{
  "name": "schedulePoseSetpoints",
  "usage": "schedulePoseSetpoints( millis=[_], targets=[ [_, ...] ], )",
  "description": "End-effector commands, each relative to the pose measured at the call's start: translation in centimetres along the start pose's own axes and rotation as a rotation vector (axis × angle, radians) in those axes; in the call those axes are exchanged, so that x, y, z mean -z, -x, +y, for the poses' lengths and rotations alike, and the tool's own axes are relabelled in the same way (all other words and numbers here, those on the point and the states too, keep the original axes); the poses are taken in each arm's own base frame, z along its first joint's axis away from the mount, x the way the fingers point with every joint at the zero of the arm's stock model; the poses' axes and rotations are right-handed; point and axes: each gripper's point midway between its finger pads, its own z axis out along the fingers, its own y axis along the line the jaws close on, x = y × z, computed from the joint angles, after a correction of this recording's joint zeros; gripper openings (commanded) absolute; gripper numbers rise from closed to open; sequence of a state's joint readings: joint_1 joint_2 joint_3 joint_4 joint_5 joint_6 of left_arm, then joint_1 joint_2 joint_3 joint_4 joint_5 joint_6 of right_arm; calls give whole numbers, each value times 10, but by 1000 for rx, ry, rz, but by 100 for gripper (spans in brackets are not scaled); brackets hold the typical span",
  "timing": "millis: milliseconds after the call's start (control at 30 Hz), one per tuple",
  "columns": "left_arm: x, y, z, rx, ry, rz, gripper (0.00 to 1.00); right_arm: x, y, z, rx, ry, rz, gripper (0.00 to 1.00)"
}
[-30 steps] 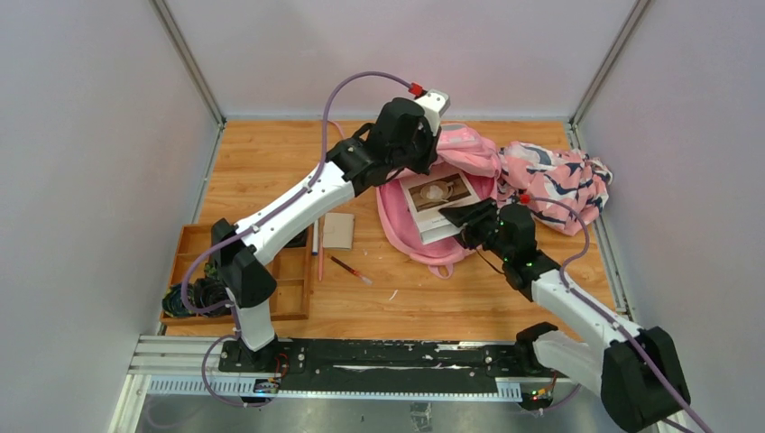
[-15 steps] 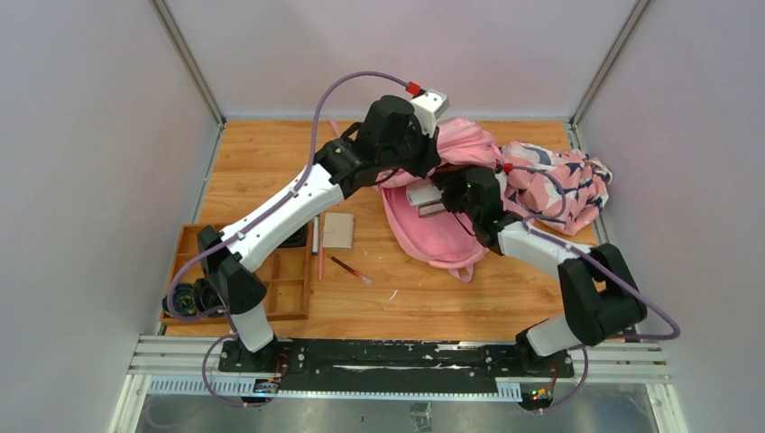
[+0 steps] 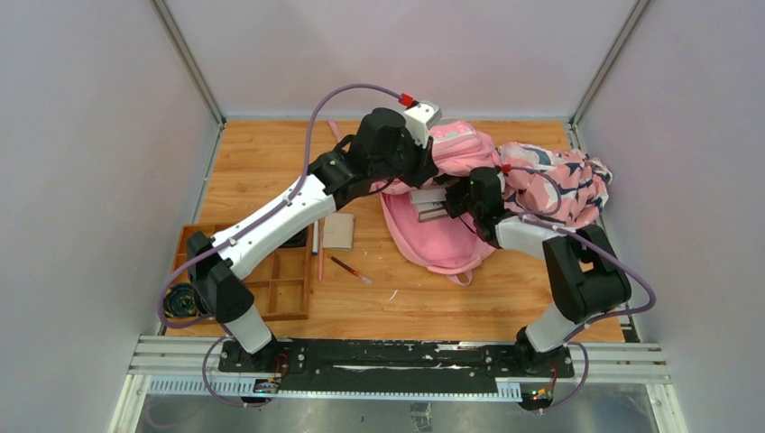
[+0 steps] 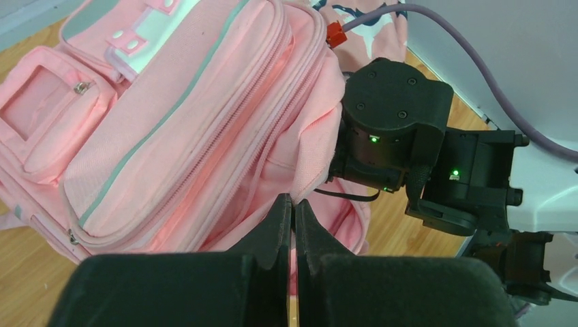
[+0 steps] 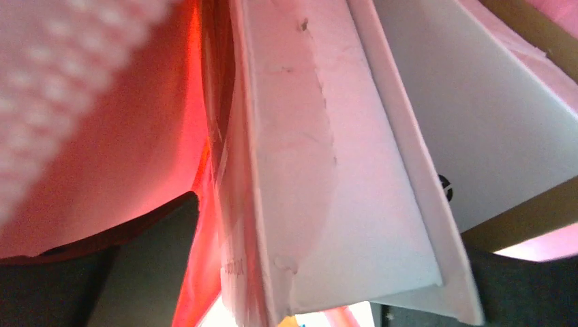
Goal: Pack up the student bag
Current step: Place the book in the student bag.
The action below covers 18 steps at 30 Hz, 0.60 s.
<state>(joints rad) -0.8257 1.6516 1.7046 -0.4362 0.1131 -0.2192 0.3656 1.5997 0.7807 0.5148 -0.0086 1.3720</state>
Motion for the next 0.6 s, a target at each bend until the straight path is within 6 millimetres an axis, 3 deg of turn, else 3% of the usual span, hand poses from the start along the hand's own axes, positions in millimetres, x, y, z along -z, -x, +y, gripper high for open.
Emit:
schedulePoseSetpoints(
  millis=[0,333,567],
  targets=[
    [23,48,-23,21,-83,-175,0,18,-9,-24,89,-53,71,92],
    [13,48,-9,61,-61,-190,0,78,-6,-12,200,-31,76,99],
    [6,49,-8,83,-65,-192,0,120,-8,-14,284,-20,96,100]
  ],
)
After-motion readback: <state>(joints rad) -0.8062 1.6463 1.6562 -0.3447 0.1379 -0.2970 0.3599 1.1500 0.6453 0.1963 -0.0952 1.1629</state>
